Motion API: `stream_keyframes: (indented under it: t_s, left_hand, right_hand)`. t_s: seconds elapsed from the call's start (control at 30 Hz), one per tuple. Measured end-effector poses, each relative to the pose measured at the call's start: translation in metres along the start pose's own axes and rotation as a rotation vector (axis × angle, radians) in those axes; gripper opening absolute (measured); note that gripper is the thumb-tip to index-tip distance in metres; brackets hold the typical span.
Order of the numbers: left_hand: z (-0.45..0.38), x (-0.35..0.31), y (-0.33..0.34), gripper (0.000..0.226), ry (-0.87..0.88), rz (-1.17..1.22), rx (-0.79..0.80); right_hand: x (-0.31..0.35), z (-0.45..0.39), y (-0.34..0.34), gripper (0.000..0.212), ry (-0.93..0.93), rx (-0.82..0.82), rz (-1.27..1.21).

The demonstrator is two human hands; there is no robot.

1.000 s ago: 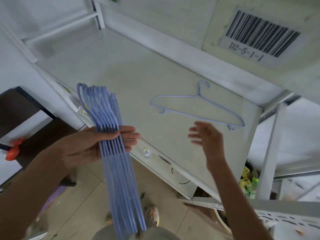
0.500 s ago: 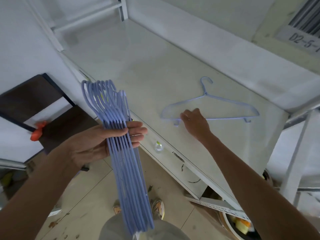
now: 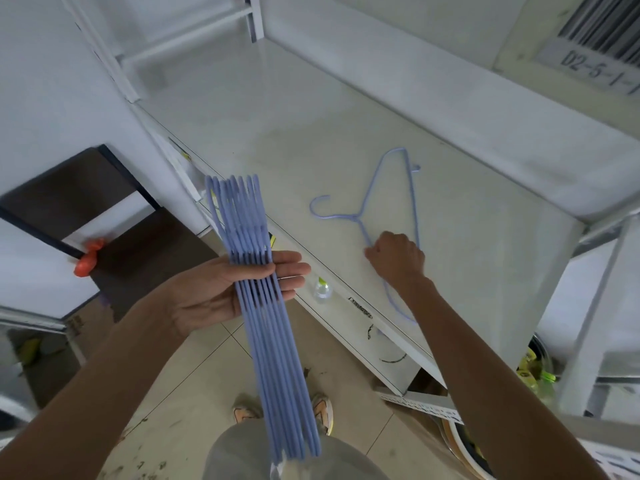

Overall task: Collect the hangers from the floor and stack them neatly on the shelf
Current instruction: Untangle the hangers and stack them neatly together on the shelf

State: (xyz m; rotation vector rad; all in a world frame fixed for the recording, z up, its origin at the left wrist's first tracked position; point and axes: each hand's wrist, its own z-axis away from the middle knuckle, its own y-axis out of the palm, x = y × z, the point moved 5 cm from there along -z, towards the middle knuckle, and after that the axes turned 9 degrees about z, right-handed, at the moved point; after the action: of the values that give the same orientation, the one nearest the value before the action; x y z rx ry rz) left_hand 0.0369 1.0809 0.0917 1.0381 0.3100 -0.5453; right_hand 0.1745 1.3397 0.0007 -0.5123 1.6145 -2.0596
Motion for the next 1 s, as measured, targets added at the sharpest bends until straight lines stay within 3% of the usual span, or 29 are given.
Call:
stream_keyframes:
  t_s: [0.13,0.23,0.33,0.47,0.63,0.73,0.8,0.87,0.93,1.0]
  left_hand:
    - [-0.003,0.007,-0.001,0.042,0.016,0.038,0.019]
    - [-0.001,0.011,-0.001,0.046,0.045,0.030,0.044]
    - [0.001,0.014,-0.002,0.053,0.061,0.039,0.073]
    - [0.002,0.014,0.008,0.066,0.098,0.024,0.031]
    - [0.003,0.016,0.018,0.078,0.099,-0.047,-0.039]
    - [0.003,0.019,0.016,0.054,0.131,-0.046,-0.109]
    - [0.002,0.020,0.013,0.047,0.124,-0.027,-0.127]
    - [0.001,0.018,0.013,0.045,0.106,0.014,-0.107]
    - [-0.001,0.016,0.014,0.042,0.099,0.041,-0.092]
    - [-0.004,0.014,0.016,0.040,0.104,0.054,-0.087]
  right_hand:
    - [0.018,0.025,-0.010,0.024,-0.099,-0.008,-0.011]
    - [0.025,0.062,-0.034,0.021,-0.123,-0.121,-0.141]
    - [0.033,0.105,-0.059,0.020,-0.093,-0.237,-0.434]
    - [0.063,0.157,-0.076,0.018,-0.243,-0.231,-0.737]
    - [0.099,0.188,-0.052,0.029,-0.429,-0.177,-0.521]
    - [0.097,0.187,-0.040,0.041,-0.425,-0.189,-0.373]
    - [0.095,0.186,-0.033,0.029,-0.465,-0.174,-0.340]
    - [0.091,0.185,-0.029,0.014,-0.476,-0.160,-0.378]
    - [0.086,0.182,-0.022,0.020,-0.445,-0.135,-0.472]
    - [0.083,0.182,-0.016,0.028,-0.360,-0.011,-0.718]
